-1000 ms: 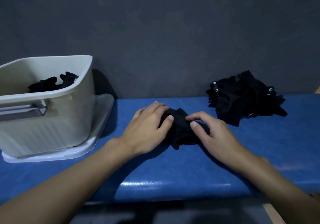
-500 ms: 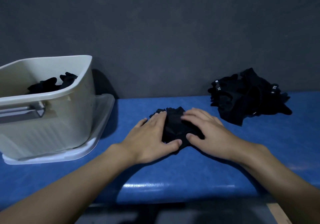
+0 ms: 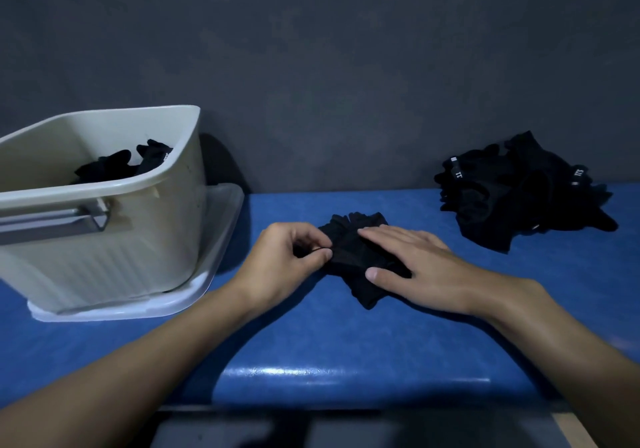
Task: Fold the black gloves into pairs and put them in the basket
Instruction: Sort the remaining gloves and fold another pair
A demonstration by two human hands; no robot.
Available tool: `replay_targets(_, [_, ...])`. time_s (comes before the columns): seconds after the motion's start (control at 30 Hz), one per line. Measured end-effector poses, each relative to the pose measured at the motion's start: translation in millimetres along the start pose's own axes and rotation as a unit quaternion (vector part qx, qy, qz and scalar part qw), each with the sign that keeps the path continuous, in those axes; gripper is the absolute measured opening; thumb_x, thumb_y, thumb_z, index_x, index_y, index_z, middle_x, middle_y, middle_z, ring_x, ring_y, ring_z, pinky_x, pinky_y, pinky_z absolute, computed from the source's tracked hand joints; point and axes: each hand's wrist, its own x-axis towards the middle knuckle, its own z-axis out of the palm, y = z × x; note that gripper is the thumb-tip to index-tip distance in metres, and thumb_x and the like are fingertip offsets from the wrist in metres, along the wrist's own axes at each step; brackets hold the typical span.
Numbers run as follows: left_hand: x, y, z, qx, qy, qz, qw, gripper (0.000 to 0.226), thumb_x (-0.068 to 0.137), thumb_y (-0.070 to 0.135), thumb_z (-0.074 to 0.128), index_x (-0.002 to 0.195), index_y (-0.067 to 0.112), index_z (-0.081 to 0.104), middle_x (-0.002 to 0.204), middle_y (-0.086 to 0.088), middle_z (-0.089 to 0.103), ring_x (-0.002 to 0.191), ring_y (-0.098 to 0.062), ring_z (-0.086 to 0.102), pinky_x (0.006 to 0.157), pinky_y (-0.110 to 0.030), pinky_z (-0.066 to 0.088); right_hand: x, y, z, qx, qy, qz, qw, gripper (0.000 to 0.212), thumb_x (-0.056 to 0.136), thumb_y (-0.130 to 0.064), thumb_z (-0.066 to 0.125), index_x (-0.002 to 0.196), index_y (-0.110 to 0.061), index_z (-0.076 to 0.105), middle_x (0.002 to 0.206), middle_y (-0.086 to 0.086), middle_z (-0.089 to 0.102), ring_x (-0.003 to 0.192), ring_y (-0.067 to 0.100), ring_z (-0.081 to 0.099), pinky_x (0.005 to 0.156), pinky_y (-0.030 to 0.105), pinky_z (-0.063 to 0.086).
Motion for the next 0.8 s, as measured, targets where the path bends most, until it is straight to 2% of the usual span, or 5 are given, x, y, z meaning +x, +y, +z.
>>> replay_targets(0.1, [1.1,-4.1,-1.5,0.026,-0.009,-0.013,1.0,0.02,0.087,0.01,0.073,0.075,0.026,0.071,0.067,0.014,0.063,0.065,-0.004,0.058,0.068,-0.025,0.048,-1.5,-2.1,-0.3,-0.016,-0.004,0.004,1.0,0.066,0.094,-0.062,0.038,0.152,-0.041,0.016,0.158,-0.022,0.017,0.146,-0.004,0.006,0.12,0.032,0.005])
replay_targets(0.27, [-0.2,13.9,5.4,0.101,-0.002,0.048,0.994,0.026,0.094,0.034,0.057,0.118,0.023,0.065,0.119,0.014,0.056,0.109,0.001,0.052,0.096,-0.011,0.036,-2.3,-5.1,-1.6,-0.013,-0.006,0.003,1.0,0.068,0.093,-0.062,0.041,0.153,-0.042,0.015,0.16,-0.025,0.002,0.146,-0.002,0.001,0.119,0.035,0.005])
replay_targets(0.47, [-4.5,22.2,21.1,0.292,-0.142,0.056,0.944,0.064,0.099,0.057,0.03,0.155,0.027,0.03,0.164,0.007,0.024,0.15,-0.006,0.016,0.123,-0.034,0.014,-3.8,-6.2,-7.0,-0.012,-0.074,0.028,0.997,0.075,0.09,-0.069,0.034,0.154,-0.042,0.006,0.159,-0.027,-0.01,0.144,-0.006,-0.018,0.12,0.034,-0.007])
replay_targets(0.63, [-4.7,15.9,17.9,0.358,-0.193,0.044,0.913,0.073,0.096,0.066,0.027,0.159,0.031,0.013,0.167,0.01,0.0,0.151,-0.001,-0.005,0.125,-0.036,0.001,-7.8,1.4,-7.9,-0.042,-0.118,0.046,0.991,0.097,0.069,-0.087,0.013,0.154,-0.041,-0.002,0.158,-0.026,-0.017,0.142,-0.007,-0.024,0.121,0.037,-0.012])
replay_targets(0.8, [-3.6,19.6,18.1,0.347,-0.158,0.064,0.922,0.071,0.095,0.066,0.033,0.156,0.032,0.023,0.166,0.008,0.013,0.152,-0.008,0.011,0.123,-0.037,0.012,-10.9,2.4,-7.2,-0.015,-0.088,0.033,0.996,0.098,0.068,-0.086,0.017,0.154,-0.04,0.006,0.159,-0.024,-0.011,0.144,-0.006,-0.018,0.122,0.037,-0.007])
